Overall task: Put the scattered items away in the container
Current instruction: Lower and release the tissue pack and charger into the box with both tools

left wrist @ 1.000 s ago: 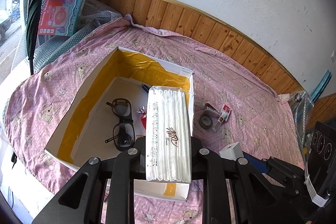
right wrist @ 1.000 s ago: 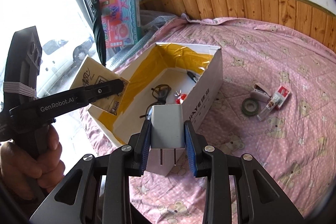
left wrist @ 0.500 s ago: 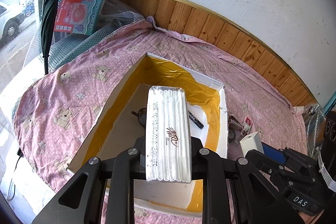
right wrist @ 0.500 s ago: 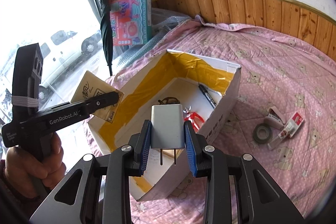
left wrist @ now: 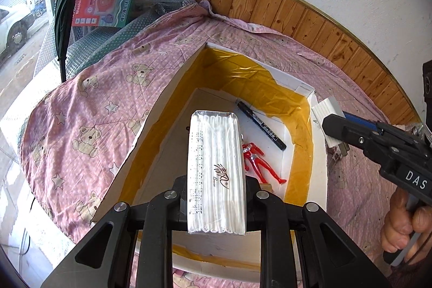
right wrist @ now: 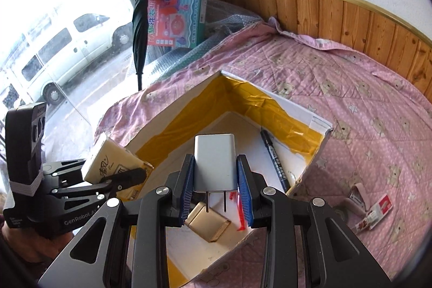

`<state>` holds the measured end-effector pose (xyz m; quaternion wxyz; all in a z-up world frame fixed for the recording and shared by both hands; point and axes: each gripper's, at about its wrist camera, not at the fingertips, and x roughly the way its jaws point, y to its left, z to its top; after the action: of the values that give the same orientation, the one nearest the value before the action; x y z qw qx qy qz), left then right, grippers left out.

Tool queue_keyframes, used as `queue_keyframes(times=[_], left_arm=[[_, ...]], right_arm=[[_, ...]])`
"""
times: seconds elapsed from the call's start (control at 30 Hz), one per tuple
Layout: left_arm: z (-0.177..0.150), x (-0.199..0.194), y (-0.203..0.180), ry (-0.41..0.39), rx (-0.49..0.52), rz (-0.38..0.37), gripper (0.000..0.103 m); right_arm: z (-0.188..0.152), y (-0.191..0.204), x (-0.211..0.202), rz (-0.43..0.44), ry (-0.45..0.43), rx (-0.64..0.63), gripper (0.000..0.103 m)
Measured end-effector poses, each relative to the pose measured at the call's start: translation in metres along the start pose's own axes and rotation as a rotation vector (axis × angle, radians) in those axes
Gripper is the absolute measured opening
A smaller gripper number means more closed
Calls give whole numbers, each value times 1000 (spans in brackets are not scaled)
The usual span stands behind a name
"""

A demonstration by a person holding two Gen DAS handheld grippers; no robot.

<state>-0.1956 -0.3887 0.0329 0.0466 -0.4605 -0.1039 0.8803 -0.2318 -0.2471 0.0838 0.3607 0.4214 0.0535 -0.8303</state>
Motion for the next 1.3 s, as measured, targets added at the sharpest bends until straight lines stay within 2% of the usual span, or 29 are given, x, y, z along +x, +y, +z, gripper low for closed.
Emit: queue_keyframes(times=[0.2, 0.43, 0.83, 0.87, 0.9, 0.97, 1.3], left_arm=[[-4, 19, 1, 59, 8, 13, 24], [-2, 33, 12, 87, -19, 40, 24], [-4, 53, 27, 138, -52, 75, 26], [-4, 53, 28, 139, -55, 79, 29], [-4, 53, 29, 136, -60, 85, 37], [-4, 50, 30, 126, -73, 85, 40], [-4, 38, 26, 105, -81, 54, 44]], right_arm=[[23, -3, 38, 0, 79, -60, 32], [46, -10, 79, -4, 149, -93, 32], [72, -19, 131, -27, 220, -115, 35], [73, -21, 132, -43, 213, -109, 36], [73, -22, 132, -47, 206, -103, 38], [74, -26, 129, -33, 191, -80, 38], [57, -32, 90, 6, 125, 8, 38]])
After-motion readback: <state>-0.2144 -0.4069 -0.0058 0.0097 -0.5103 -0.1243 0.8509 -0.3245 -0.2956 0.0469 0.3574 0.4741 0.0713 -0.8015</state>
